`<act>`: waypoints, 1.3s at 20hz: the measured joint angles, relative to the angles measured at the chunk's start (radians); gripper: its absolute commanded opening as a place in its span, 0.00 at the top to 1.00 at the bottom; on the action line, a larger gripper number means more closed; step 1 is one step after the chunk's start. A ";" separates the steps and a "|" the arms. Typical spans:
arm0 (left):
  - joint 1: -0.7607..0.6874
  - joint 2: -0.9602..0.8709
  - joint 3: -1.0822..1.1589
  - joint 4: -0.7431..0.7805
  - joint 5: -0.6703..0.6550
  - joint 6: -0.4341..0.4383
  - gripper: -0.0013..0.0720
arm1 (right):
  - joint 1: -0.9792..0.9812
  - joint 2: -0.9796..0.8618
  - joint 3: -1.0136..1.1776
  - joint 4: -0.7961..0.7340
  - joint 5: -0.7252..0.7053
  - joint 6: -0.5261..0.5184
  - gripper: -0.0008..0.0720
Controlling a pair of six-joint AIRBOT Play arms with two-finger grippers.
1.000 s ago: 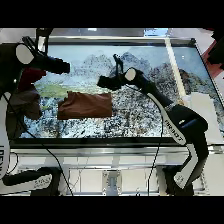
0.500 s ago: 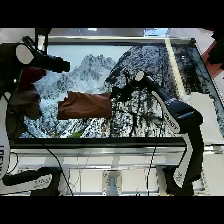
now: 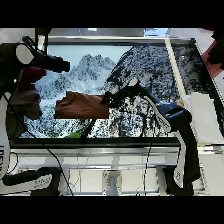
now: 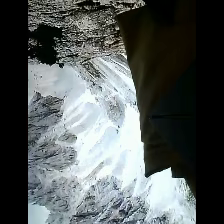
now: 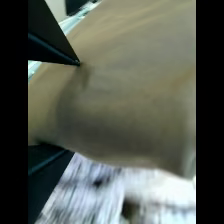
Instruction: Fold the shirts.
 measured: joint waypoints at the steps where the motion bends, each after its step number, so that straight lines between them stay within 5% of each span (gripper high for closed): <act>1: 0.000 0.000 0.000 0.000 0.000 0.000 0.97 | 0.010 -0.003 0.000 0.032 0.000 -0.019 0.94; 10: 0.000 0.000 0.000 0.052 -0.035 0.000 0.97 | -0.069 0.051 0.000 0.262 -0.010 -0.193 0.95; 19: 0.000 0.000 0.000 0.085 -0.045 -0.004 0.97 | -0.481 0.314 -0.001 0.092 0.040 -0.204 0.95; 26: 0.000 0.000 0.000 0.054 -0.047 -0.008 0.97 | -0.907 0.476 0.000 -0.028 0.213 -0.177 0.95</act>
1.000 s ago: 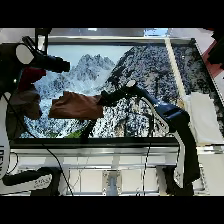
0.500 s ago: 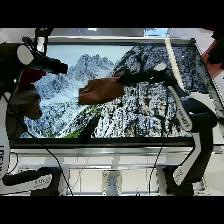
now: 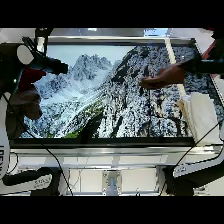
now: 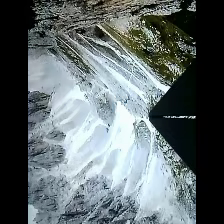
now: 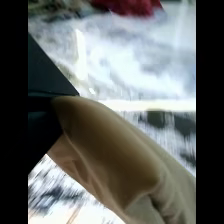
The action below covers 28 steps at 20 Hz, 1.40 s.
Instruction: Fold the shirts.
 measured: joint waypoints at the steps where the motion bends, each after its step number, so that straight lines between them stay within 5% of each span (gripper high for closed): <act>1: 0.000 0.000 0.000 -0.018 0.000 0.000 0.97 | -0.054 0.019 0.000 -0.032 0.034 0.004 0.95; 14: -0.001 0.000 0.000 -0.170 -0.041 0.000 0.97 | -0.602 0.227 -0.013 -0.479 0.362 0.039 0.95; 15: -0.001 0.000 0.000 -0.180 -0.047 0.000 0.97 | -0.608 0.231 -0.028 -0.513 0.367 0.046 0.88; 17: -0.001 0.000 0.000 -0.202 -0.050 0.000 0.97 | -0.601 0.235 -0.074 -0.558 0.372 0.054 0.50; 24: -0.001 0.000 0.000 -0.240 -0.058 0.009 0.97 | -0.513 0.246 -0.170 -0.644 0.410 0.118 0.50; 28: -0.001 0.000 0.000 -0.244 -0.058 0.013 0.97 | -0.476 0.251 -0.118 -0.495 0.414 0.156 0.52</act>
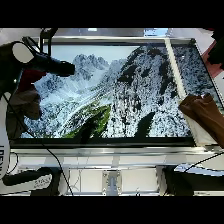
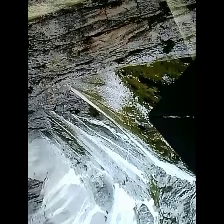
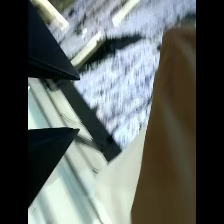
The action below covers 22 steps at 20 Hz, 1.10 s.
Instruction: Fold the shirts.
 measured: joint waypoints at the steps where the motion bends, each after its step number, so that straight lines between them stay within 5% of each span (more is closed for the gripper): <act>1: 0.000 0.000 0.000 -0.003 0.000 0.000 0.97 | 0.019 0.001 0.009 0.074 -0.005 -0.002 0.52; 5: 0.000 0.000 0.000 -0.050 -0.005 -0.006 0.97 | 0.201 0.007 0.024 0.325 -0.026 -0.095 0.53; 8: 0.000 0.000 0.000 -0.090 -0.017 -0.009 0.97 | 0.420 0.010 0.010 0.333 -0.099 -0.154 0.52; 13: 0.000 0.000 0.000 -0.099 -0.041 -0.012 0.97 | 0.795 0.010 -0.027 0.041 -0.294 -0.189 0.53; 15: 0.000 0.000 0.000 -0.101 -0.050 -0.012 0.97 | 0.909 0.011 -0.039 -0.107 -0.360 -0.193 0.68; 22: 0.000 0.000 0.000 -0.102 -0.059 -0.012 0.97 | 1.092 0.011 -0.051 -0.409 -0.481 -0.185 0.67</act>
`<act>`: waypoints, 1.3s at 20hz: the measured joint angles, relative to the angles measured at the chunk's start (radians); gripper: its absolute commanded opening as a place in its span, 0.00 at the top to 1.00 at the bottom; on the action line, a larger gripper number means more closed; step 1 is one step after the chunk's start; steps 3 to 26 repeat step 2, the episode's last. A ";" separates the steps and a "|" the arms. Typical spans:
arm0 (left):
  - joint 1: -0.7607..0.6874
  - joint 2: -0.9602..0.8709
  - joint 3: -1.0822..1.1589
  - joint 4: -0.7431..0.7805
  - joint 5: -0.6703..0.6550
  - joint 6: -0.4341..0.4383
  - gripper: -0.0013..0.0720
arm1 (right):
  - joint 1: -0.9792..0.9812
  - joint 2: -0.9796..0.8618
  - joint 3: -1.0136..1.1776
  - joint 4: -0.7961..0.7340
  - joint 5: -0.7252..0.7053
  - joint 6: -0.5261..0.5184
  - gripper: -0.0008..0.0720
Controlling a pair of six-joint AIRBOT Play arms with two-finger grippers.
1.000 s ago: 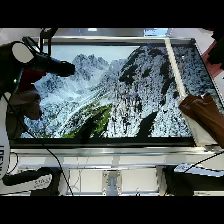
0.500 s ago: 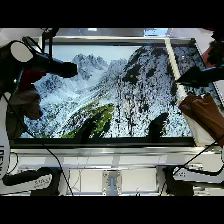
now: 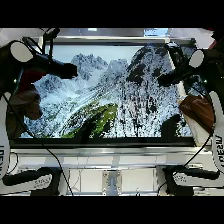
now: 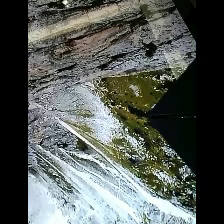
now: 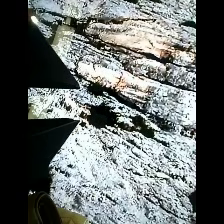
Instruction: Fold the shirts.
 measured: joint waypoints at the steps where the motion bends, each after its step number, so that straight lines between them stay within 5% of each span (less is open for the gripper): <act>1: 0.000 0.000 0.000 0.000 -0.001 0.000 0.97 | 0.006 0.000 0.000 -0.010 -0.003 0.000 0.67; 26: 0.000 0.000 0.000 0.000 -0.003 0.000 0.97 | 0.012 0.000 -0.001 -0.021 -0.007 0.001 0.67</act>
